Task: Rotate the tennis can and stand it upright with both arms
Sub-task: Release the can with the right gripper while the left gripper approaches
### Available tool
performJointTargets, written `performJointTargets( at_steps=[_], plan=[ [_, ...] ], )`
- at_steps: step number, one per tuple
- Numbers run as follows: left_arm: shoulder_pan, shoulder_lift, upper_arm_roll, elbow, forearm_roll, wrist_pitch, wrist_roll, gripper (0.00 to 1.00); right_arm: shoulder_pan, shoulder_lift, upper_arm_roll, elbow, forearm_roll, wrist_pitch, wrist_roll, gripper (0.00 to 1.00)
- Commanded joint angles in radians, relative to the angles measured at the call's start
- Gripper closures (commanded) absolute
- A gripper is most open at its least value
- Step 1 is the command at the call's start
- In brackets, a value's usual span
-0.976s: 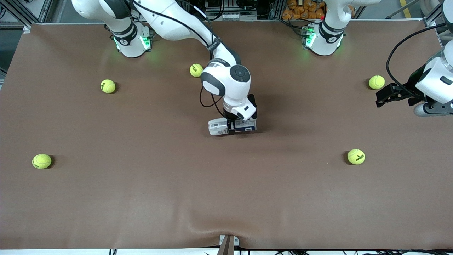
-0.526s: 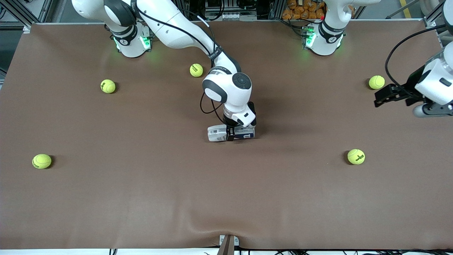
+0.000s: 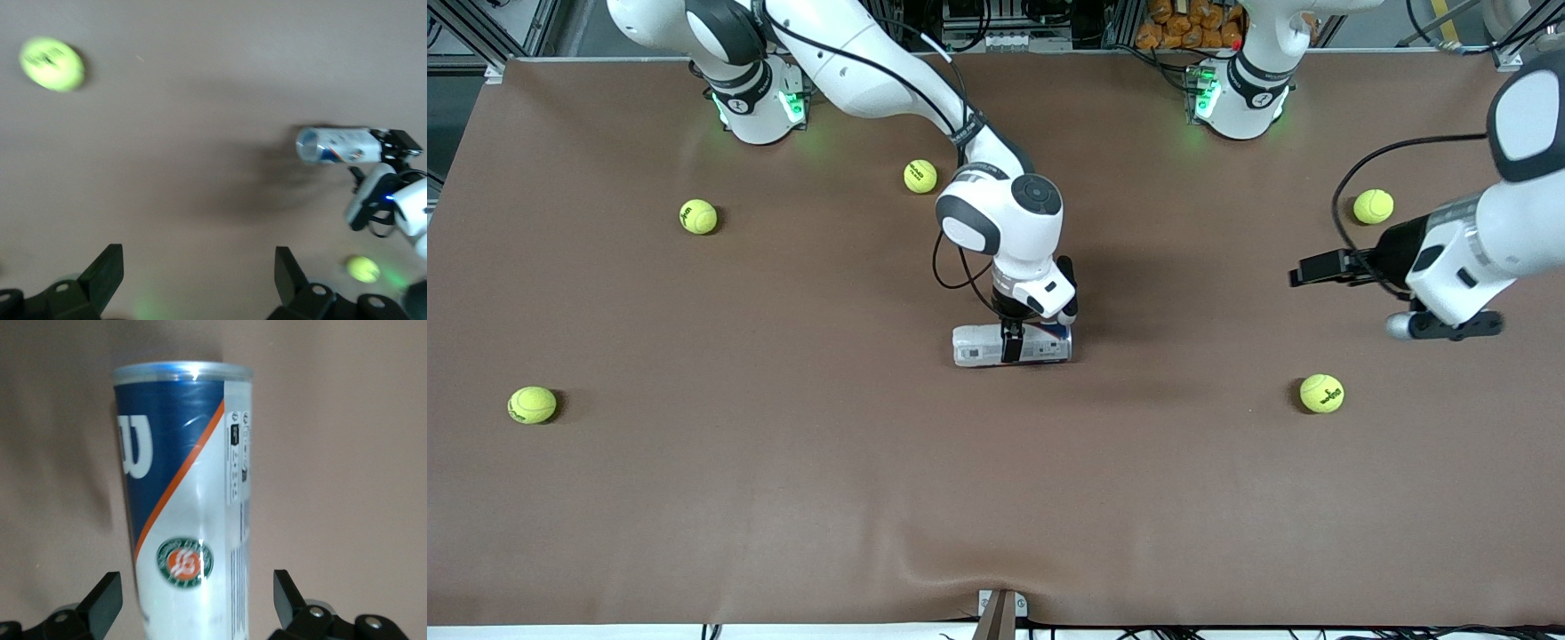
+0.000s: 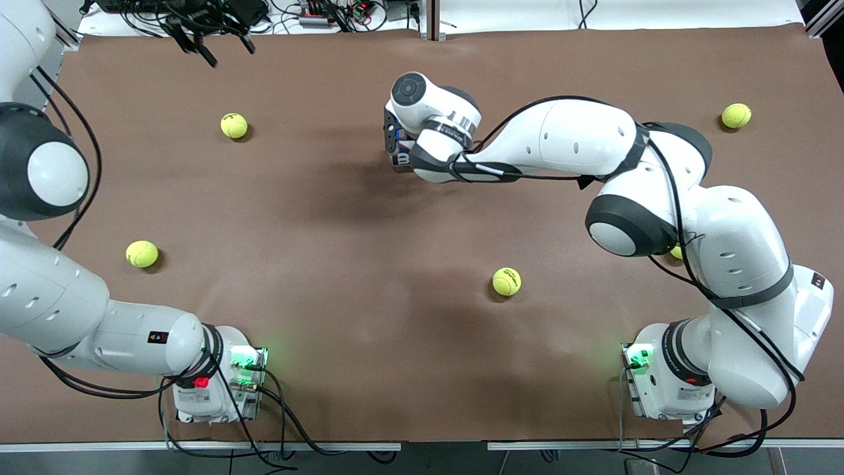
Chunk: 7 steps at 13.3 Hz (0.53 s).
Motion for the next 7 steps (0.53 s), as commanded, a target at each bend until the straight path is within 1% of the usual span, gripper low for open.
performJointTargets(
  at_steps=[1,2,3,4,6,7],
  plan=[
    [0.051,0.011,0.001,-0.062,-0.119,-0.005,0.006,0.0,-0.004,-0.105,0.023,-0.017,-0.01,-0.102,0.018,0.0],
    [0.059,0.025,0.001,-0.083,-0.171,-0.005,-0.002,0.0,-0.006,-0.143,0.036,-0.015,0.02,-0.145,0.021,0.0],
    [0.063,0.032,0.002,-0.132,-0.278,-0.004,-0.004,0.0,-0.012,-0.184,0.033,-0.017,0.075,-0.187,0.021,0.0],
    [0.08,0.041,0.004,-0.173,-0.369,-0.001,-0.002,0.0,-0.032,-0.218,0.03,-0.018,0.112,-0.217,0.024,0.0],
    [0.094,0.081,-0.001,-0.204,-0.455,-0.007,0.016,0.0,-0.133,-0.27,0.031,-0.018,0.126,-0.242,0.026,0.0],
    [0.1,0.081,-0.002,-0.247,-0.504,-0.007,0.03,0.0,-0.192,-0.292,0.031,-0.018,0.158,-0.256,0.026,0.0]
  ],
)
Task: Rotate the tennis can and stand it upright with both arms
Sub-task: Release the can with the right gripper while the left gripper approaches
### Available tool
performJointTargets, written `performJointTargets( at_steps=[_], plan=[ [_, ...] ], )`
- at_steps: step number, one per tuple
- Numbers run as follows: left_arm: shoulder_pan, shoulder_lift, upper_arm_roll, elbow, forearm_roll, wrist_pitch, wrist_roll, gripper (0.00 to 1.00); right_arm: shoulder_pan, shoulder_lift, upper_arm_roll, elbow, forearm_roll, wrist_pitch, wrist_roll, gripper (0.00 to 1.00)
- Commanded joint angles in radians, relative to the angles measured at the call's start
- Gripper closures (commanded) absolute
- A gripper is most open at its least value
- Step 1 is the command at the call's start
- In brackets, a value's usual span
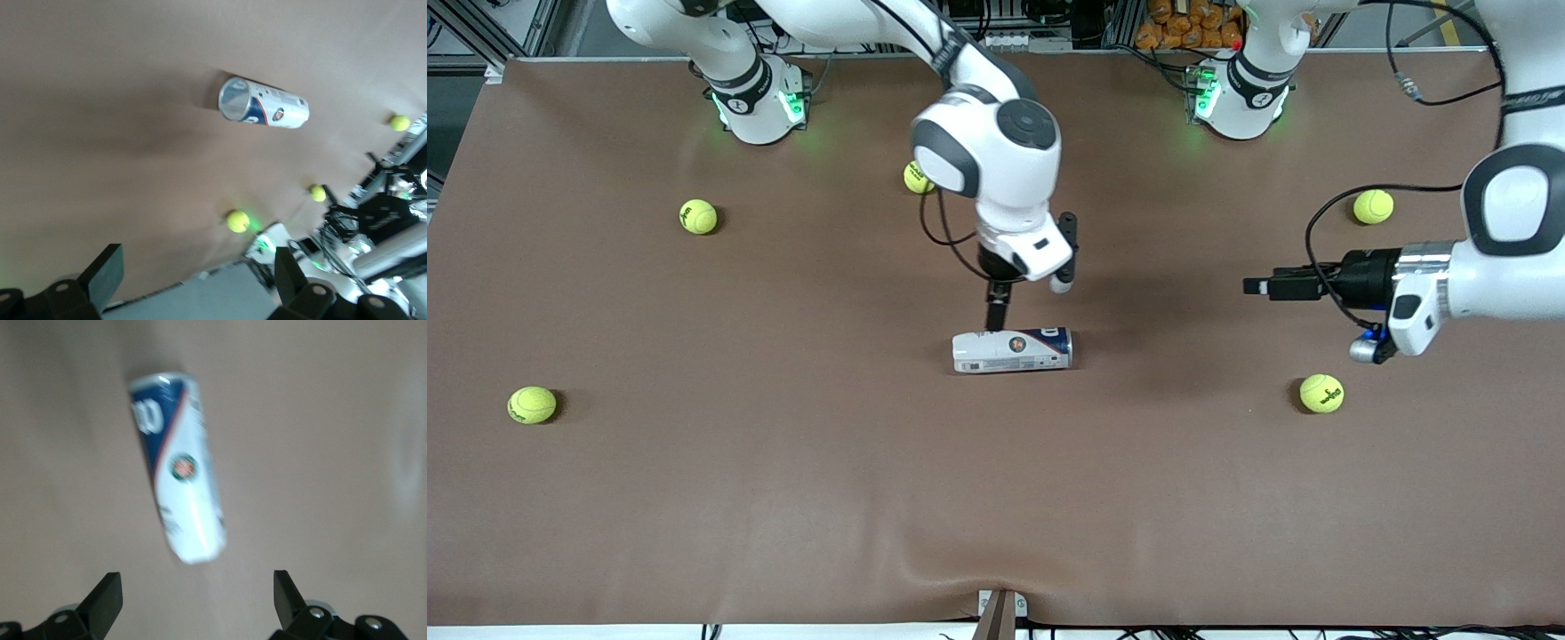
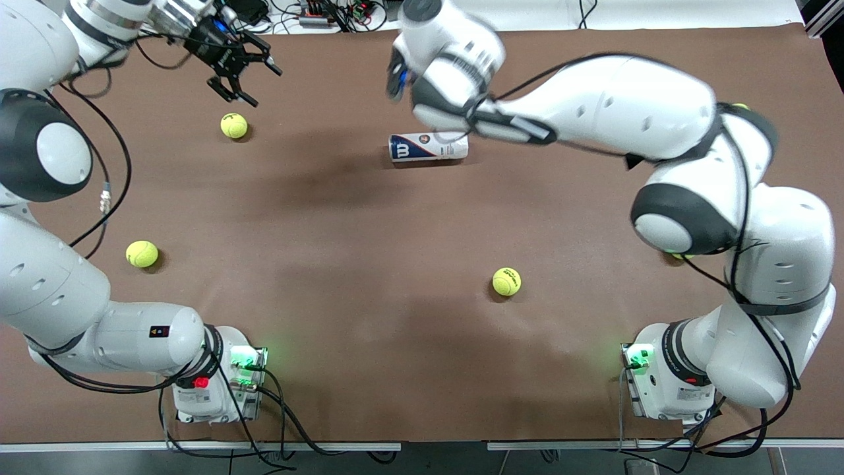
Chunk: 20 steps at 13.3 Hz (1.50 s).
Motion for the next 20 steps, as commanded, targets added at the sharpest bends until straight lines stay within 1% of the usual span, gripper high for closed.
performJointTargets(
  at_steps=[1,2,4,7,8,9,10,12,13,14,15,16,17,19,20],
  plan=[
    [0.015,0.004,-0.004,-0.093,-0.119,-0.005,0.063,0.0,-0.184,-0.075,0.022,-0.033,0.09,-0.019,0.0,0.0],
    [0.016,0.034,-0.004,-0.107,-0.142,-0.005,0.13,0.0,-0.251,-0.101,0.022,-0.033,0.131,-0.047,0.0,0.0],
    [0.015,0.106,-0.005,-0.108,-0.177,-0.005,0.264,0.0,-0.368,-0.159,0.021,-0.033,0.15,-0.145,0.024,0.0],
    [-0.003,0.226,-0.007,-0.104,-0.378,0.005,0.39,0.0,-0.532,-0.23,0.022,-0.035,0.208,-0.304,0.087,0.0],
    [-0.02,0.256,-0.007,-0.101,-0.424,0.02,0.419,0.0,-0.575,-0.256,0.022,-0.036,0.208,-0.344,0.108,0.0],
    [-0.04,0.278,-0.008,-0.098,-0.47,0.046,0.434,0.0,-0.618,-0.287,0.022,-0.042,0.208,-0.38,0.145,0.0],
    [-0.072,0.283,-0.007,-0.098,-0.49,0.082,0.436,0.0,-0.65,-0.319,0.022,-0.053,0.208,-0.406,0.177,0.0],
    [-0.129,0.284,-0.008,-0.101,-0.5,0.182,0.437,0.0,-0.701,-0.409,0.022,-0.1,0.204,-0.452,0.222,0.0],
    [-0.147,0.284,-0.008,-0.099,-0.51,0.207,0.438,0.0,-0.73,-0.454,0.022,-0.131,0.204,-0.466,0.24,0.0],
    [-0.157,0.296,-0.008,-0.099,-0.533,0.221,0.438,0.05,-0.758,-0.495,0.024,-0.159,0.205,-0.483,0.26,0.0],
    [-0.166,0.307,-0.008,-0.095,-0.544,0.228,0.448,0.25,-0.772,-0.523,0.022,-0.168,0.205,-0.51,0.286,0.0],
    [-0.174,0.316,-0.008,-0.092,-0.558,0.248,0.454,0.41,-0.793,-0.537,0.022,-0.168,0.207,-0.545,0.323,0.0],
    [-0.186,0.323,-0.008,-0.088,-0.573,0.264,0.467,0.47,-0.812,-0.558,0.025,-0.168,0.208,-0.576,0.375,0.0],
    [-0.204,0.358,-0.008,-0.085,-0.642,0.275,0.52,0.45,-0.819,-0.591,0.028,-0.168,0.21,-0.619,0.45,0.0],
    [-0.21,0.379,-0.008,-0.073,-0.683,0.275,0.552,0.45,-0.822,-0.603,0.028,-0.17,0.21,-0.621,0.454,0.0]
  ],
)
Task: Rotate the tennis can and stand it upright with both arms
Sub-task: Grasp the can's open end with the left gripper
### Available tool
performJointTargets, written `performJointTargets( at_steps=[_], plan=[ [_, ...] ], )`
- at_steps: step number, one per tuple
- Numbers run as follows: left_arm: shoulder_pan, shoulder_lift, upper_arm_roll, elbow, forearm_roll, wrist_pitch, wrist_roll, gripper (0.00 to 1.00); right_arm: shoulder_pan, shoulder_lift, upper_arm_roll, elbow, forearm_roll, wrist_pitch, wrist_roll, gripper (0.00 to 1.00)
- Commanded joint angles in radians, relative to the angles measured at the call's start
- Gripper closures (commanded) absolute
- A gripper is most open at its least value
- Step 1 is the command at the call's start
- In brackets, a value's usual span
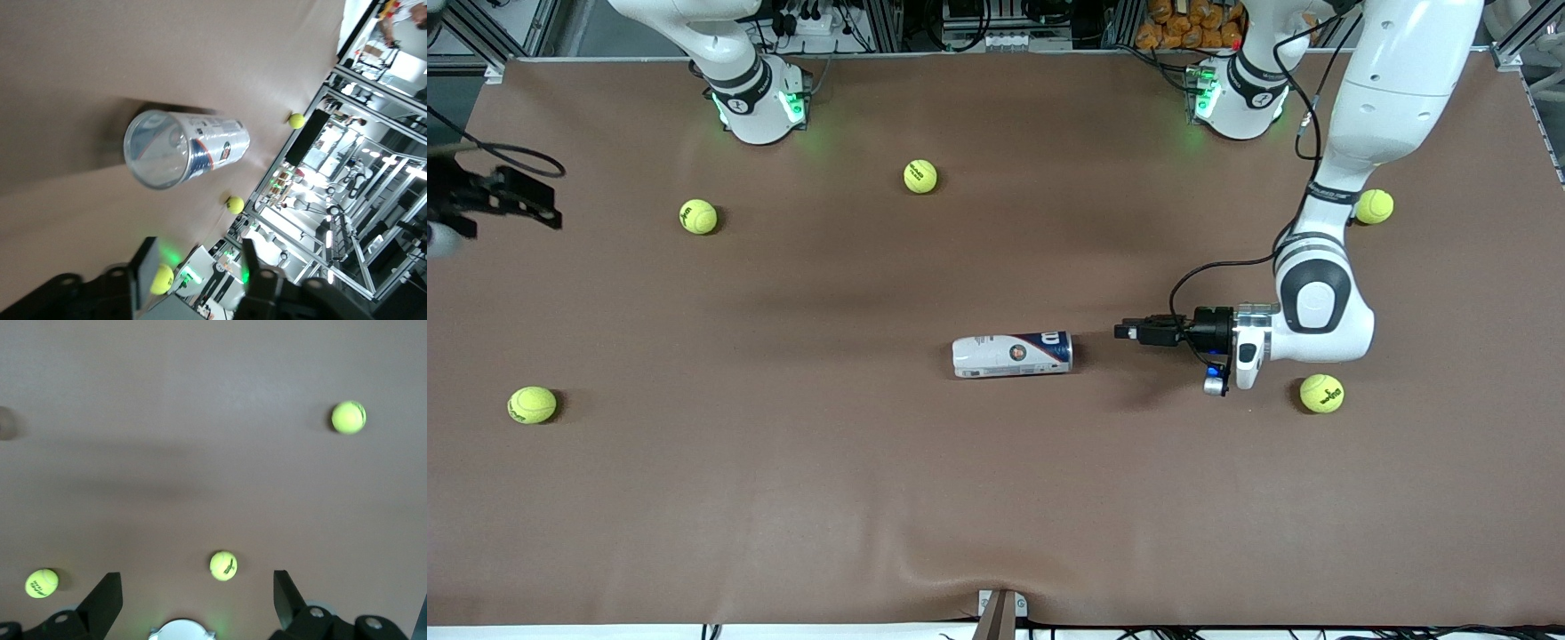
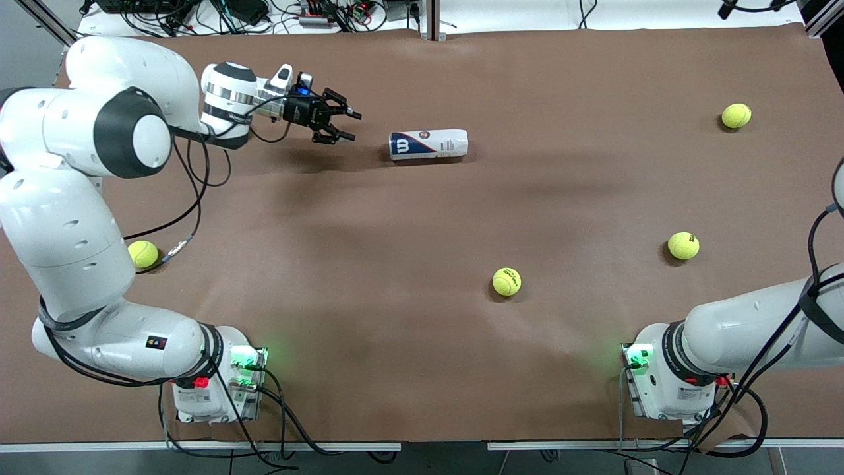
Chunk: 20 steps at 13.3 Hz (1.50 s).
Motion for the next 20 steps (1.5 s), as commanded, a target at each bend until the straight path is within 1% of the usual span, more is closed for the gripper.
performJointTargets(
  at_steps=[1,2,3,4,5,6,8,9,15,18,19,20],
  plan=[
    [-0.033,0.065,0.006,0.039,-0.091,0.013,0.075,0.45,-0.039,-0.058,0.028,-0.041,0.025,0.0,0.056,0.0],
    [-0.036,0.081,0.004,0.053,-0.108,0.023,0.078,0.45,-0.044,-0.061,0.028,-0.041,0.032,0.0,0.057,0.0],
    [-0.045,0.093,0.004,0.06,-0.114,0.035,0.082,0.45,-0.043,-0.059,0.017,-0.041,0.069,-0.001,0.057,0.0],
    [-0.055,0.104,0.004,0.074,-0.116,0.048,0.087,0.45,-0.036,-0.061,-0.009,-0.041,0.101,-0.004,0.057,0.0],
    [-0.058,0.116,0.004,0.085,-0.128,0.058,0.089,0.45,-0.032,-0.061,-0.026,-0.041,0.112,0.0,0.057,0.0],
    [-0.062,0.128,0.004,0.088,-0.163,0.06,0.101,0.45,-0.035,-0.062,-0.028,-0.041,0.118,-0.001,0.057,0.0],
    [-0.093,0.151,0.004,0.097,-0.226,0.062,0.136,0.45,-0.039,-0.078,-0.032,-0.041,0.118,-0.015,0.076,0.0],
    [-0.101,0.168,0.004,0.111,-0.245,0.062,0.144,0.45,-0.039,-0.081,-0.032,-0.04,0.117,-0.023,0.117,0.0],
    [-0.128,0.197,0.004,0.125,-0.263,0.083,0.145,0.45,-0.038,-0.068,-0.032,-0.032,0.101,0.0,0.128,0.0],
    [-0.171,0.213,0.006,0.14,-0.34,0.108,0.145,0.46,-0.038,-0.064,-0.031,-0.032,0.095,0.008,0.126,0.0],
    [-0.183,0.214,0.006,0.146,-0.358,0.115,0.145,0.51,-0.042,-0.062,-0.032,-0.032,0.098,0.0,0.126,0.0],
    [-0.187,0.214,0.006,0.149,-0.361,0.115,0.145,0.58,-0.049,-0.058,-0.034,-0.031,0.112,-0.003,0.123,0.0]
  ],
)
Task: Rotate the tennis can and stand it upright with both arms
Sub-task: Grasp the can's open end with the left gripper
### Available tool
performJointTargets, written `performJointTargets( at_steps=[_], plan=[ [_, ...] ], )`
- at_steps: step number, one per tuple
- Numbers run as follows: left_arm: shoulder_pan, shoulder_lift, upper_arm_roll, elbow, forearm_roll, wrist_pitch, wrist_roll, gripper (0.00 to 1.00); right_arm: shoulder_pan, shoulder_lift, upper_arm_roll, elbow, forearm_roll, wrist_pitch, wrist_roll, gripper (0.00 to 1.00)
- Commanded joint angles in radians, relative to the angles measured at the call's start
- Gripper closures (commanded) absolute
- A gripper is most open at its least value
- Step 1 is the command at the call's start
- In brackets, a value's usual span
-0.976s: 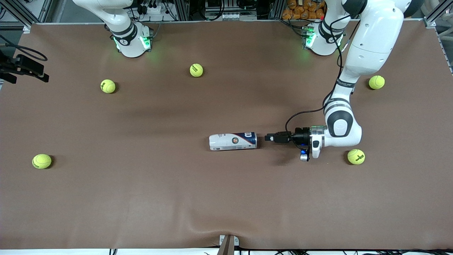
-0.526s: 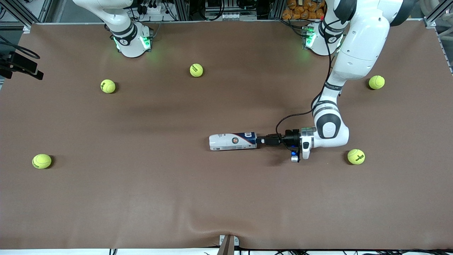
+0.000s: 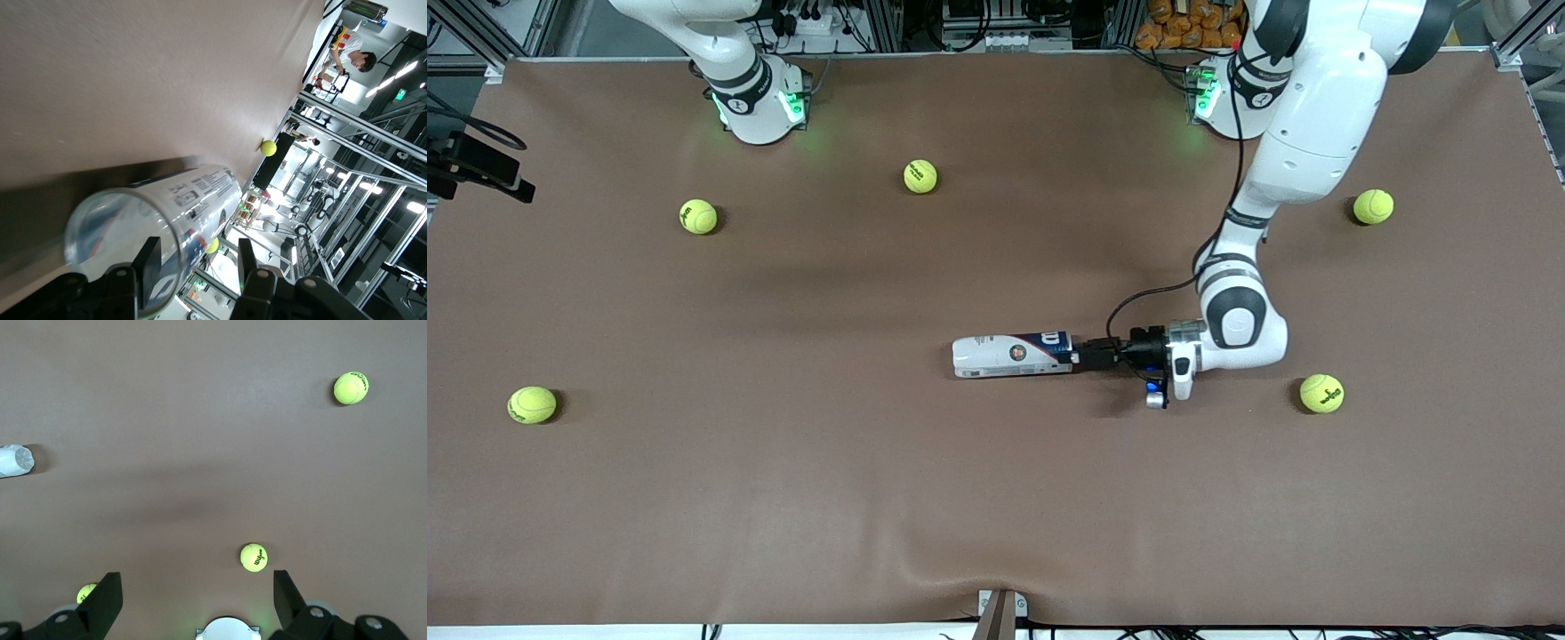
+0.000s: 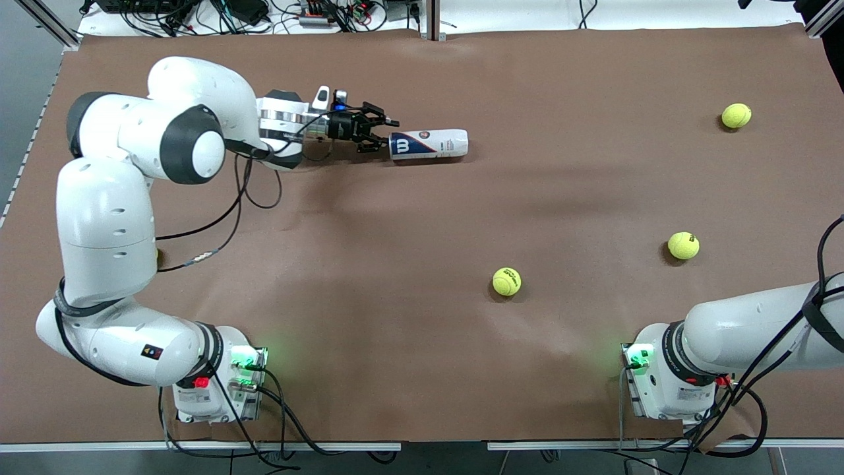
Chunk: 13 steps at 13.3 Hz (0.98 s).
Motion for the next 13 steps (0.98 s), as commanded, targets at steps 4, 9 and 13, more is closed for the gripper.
performJointTargets(
  at_steps=[4,9,13],
  plan=[
    [-0.023,-0.01,0.009,0.047,-0.028,0.021,0.03,1.0,0.007,0.017,0.017,-0.013,0.01,0.043,0.008,0.0],
    [-0.027,-0.137,0.017,0.076,0.033,0.083,-0.108,1.0,0.011,0.019,0.015,-0.011,0.001,0.064,0.008,0.0],
    [-0.067,-0.235,0.017,0.182,0.375,0.137,-0.564,1.0,0.011,0.019,0.015,-0.011,0.001,0.064,0.005,0.0]
  ],
)
